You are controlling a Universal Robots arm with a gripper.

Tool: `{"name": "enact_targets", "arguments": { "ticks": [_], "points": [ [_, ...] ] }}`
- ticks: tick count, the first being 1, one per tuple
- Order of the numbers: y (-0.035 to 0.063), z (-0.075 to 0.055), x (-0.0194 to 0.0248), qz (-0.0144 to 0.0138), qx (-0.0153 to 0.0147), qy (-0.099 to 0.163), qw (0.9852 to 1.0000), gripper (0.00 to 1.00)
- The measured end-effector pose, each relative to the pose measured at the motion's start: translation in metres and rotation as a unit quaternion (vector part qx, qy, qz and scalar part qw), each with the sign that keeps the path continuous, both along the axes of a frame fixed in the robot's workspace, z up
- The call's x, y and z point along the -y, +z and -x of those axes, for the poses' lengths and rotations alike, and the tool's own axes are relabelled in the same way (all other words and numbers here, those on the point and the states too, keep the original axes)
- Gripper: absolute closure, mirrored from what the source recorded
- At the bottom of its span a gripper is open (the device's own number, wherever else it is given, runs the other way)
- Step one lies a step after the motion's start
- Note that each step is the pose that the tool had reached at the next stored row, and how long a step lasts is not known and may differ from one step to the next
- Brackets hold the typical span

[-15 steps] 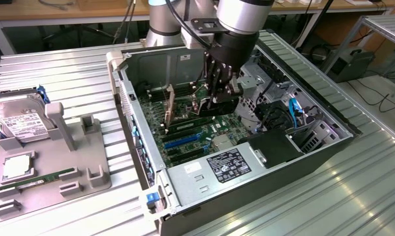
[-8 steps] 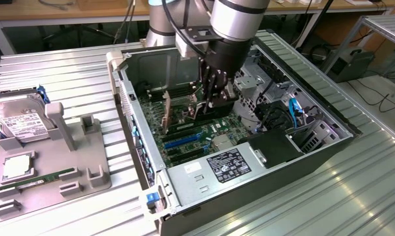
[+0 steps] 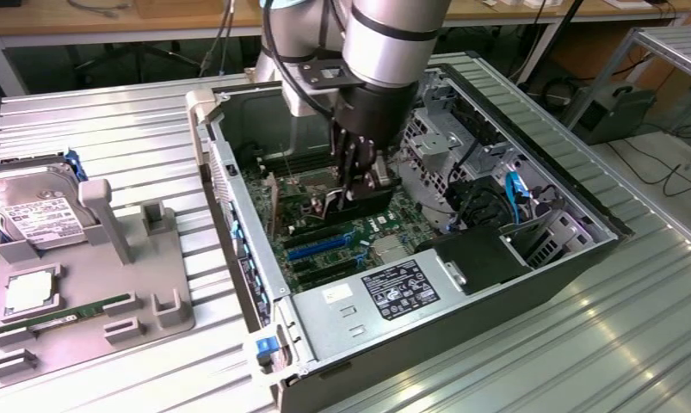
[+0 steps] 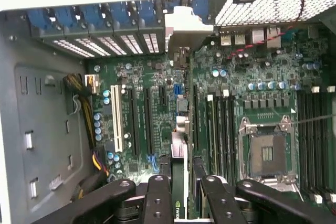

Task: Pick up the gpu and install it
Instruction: 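Insert the gpu into the slot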

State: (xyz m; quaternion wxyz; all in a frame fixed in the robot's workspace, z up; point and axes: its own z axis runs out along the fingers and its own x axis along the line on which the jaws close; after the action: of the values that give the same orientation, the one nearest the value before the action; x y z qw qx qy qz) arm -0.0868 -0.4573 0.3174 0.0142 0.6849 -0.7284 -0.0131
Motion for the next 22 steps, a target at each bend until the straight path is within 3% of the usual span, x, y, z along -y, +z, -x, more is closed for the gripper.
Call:
{"name": "enact_targets", "arguments": {
  "ticks": [3, 8, 14, 22],
  "points": [
    [-0.0040, 0.006, 0.0032, -0.0006, 0.0028, 0.002, 1.0000, 0.74],
    [-0.0071, 0.009, 0.0055, -0.0016, 0.0103, 0.007, 0.9999, 0.74],
    [-0.0124, 0.018, 0.0055, -0.0019, 0.0240, 0.007, 0.9997, 0.74],
    [-0.0291, 0.019, 0.0056, -0.0031, 0.0245, 0.007, 0.9997, 0.74]
  ]
}}
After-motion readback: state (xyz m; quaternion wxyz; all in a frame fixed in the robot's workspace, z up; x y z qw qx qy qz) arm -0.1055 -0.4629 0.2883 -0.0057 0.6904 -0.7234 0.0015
